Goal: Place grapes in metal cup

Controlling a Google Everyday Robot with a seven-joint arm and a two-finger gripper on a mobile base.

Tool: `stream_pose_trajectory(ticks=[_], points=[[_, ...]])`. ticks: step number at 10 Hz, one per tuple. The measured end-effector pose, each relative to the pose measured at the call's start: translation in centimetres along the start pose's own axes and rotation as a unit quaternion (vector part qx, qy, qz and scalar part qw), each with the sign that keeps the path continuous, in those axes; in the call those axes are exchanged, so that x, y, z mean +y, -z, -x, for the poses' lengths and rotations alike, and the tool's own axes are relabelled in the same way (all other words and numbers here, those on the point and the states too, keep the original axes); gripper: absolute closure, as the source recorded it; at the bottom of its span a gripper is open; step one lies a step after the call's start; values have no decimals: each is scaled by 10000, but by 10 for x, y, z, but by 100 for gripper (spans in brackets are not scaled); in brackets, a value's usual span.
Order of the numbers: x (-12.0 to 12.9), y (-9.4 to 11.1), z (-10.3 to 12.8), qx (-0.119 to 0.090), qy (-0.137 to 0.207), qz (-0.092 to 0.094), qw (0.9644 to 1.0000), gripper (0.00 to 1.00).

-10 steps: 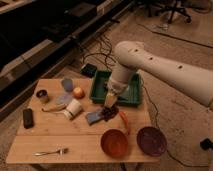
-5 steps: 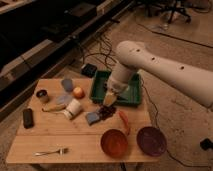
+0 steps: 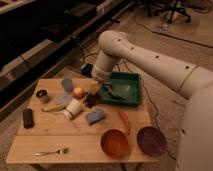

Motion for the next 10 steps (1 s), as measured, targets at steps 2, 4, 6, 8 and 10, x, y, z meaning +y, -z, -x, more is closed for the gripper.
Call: stream_pose_trajectory(ticks=[2, 4, 6, 8, 10], points=[[-22, 0, 26, -207, 157, 6, 9997, 100], [-43, -3, 50, -451, 205, 103, 9987, 100], [-53, -12, 72, -599, 272, 216, 9976, 100], [-60, -26, 92, -761, 344, 339, 9959, 100], [-63, -35, 103, -862, 428, 379, 9946, 100]])
